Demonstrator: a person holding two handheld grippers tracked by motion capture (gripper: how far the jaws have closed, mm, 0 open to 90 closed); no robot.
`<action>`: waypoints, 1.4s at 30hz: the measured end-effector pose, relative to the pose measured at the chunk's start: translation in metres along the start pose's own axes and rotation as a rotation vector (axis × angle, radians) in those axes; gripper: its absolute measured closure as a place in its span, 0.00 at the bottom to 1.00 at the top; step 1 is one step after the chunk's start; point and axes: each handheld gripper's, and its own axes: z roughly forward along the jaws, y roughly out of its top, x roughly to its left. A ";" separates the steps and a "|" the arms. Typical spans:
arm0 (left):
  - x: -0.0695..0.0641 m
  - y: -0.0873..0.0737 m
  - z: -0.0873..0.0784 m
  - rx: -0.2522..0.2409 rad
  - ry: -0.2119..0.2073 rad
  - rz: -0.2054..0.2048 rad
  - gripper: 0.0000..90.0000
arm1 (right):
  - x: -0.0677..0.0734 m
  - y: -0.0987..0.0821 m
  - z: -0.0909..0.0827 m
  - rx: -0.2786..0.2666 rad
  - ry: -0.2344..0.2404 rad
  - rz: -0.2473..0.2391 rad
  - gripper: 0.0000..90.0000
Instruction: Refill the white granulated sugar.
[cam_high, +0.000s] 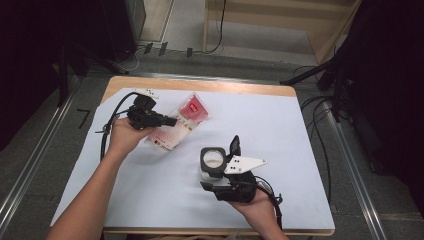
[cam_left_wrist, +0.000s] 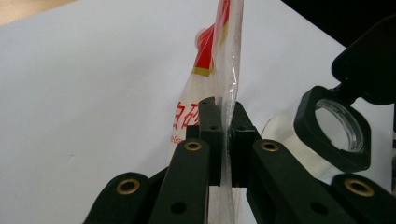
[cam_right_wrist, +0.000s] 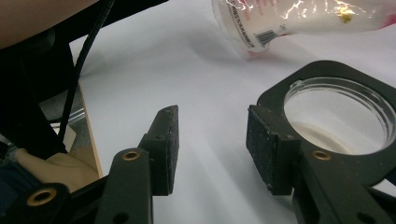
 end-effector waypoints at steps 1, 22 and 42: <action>0.000 -0.001 -0.001 -0.008 0.001 0.001 0.99 | -0.001 0.000 0.000 -0.001 0.000 0.002 0.61; -0.005 -0.035 -0.026 -0.039 -0.002 -0.013 0.97 | -0.006 -0.005 -0.004 -0.008 0.007 0.023 0.61; -0.004 -0.064 -0.049 -0.045 0.022 -0.035 0.96 | -0.007 -0.005 -0.005 0.000 0.001 0.016 0.61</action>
